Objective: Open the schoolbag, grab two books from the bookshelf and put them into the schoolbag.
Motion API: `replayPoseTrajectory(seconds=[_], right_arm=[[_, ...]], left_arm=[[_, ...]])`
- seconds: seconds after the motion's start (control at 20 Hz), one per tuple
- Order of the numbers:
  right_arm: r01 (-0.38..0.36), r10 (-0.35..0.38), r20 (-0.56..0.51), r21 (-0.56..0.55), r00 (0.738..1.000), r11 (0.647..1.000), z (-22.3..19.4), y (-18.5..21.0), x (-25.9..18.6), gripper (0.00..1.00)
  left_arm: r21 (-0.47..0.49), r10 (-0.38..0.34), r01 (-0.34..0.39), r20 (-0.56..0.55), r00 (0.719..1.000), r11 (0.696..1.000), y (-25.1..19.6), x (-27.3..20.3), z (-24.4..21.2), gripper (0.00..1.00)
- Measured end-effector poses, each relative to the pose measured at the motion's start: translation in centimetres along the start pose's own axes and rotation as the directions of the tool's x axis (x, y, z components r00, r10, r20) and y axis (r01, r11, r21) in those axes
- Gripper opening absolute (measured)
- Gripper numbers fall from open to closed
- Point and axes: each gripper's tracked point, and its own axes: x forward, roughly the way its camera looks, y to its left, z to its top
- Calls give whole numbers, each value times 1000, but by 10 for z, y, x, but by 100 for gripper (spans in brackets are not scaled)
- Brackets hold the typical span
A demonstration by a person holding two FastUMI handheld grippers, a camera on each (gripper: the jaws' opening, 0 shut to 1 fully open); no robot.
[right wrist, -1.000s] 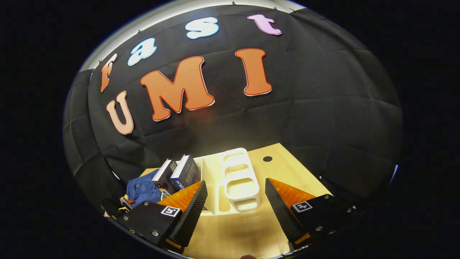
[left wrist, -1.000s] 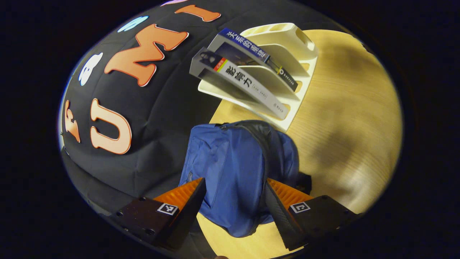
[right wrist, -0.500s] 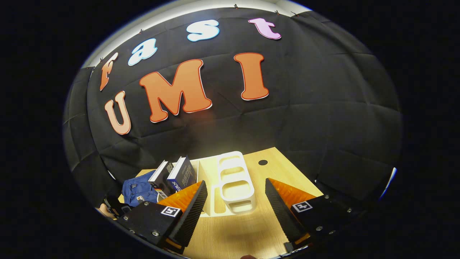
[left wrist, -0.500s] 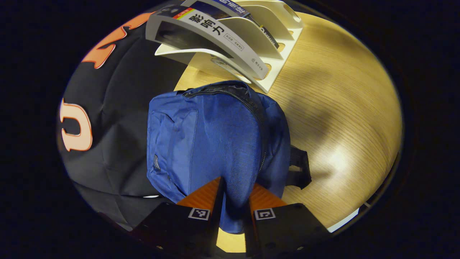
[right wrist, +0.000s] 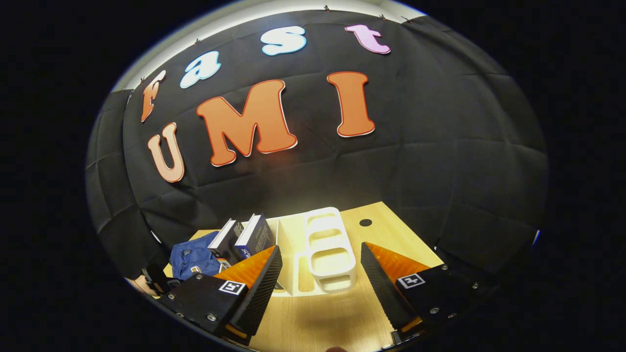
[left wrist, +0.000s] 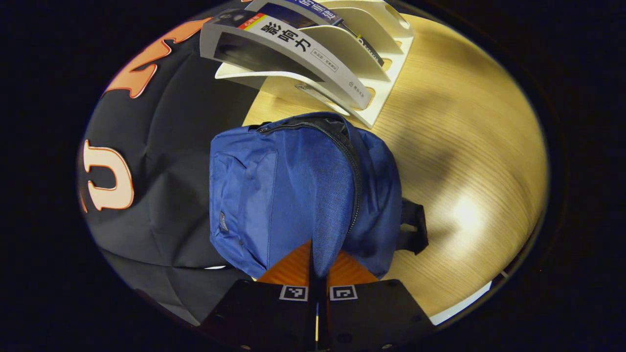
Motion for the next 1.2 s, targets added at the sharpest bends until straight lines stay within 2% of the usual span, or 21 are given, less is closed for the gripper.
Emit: replayPoseTrajectory(seconds=[0.2,0.35,0.55,0.7,0.8,0.9,1.0,1.05,1.1,1.2], right_arm=[[-124,121,-40,-79,992,989,13,40,10,97],[-189,188,-23,-139,982,972,38,81,17,97],[-243,233,-82,-128,969,962,51,140,40,97],[-263,248,-151,-86,957,961,51,182,66,97],[-317,303,-253,-16,919,948,41,217,82,97],[-311,321,-367,90,873,946,27,241,104,97],[-254,286,-459,130,841,958,13,251,127,97],[-211,239,-510,113,826,971,2,247,138,97],[-202,218,-547,89,808,975,-8,250,150,97],[-163,169,-631,68,757,984,-30,252,168,97]], left_arm=[[-72,-76,80,54,996,994,24,-22,14,2],[-191,-192,211,109,975,959,31,-33,12,1],[-201,-346,373,156,925,906,51,-41,4,1],[-143,-455,482,184,871,864,62,-43,3,1],[-94,-509,533,199,838,841,74,-43,3,2],[-60,-551,573,213,807,817,79,-42,3,1],[-43,-581,605,228,781,795,85,-40,2,1],[-34,-590,613,233,773,789,88,-39,0,1],[-23,-597,619,239,766,785,90,-37,-1,1],[2,-603,623,252,757,782,95,-34,-3,1]])
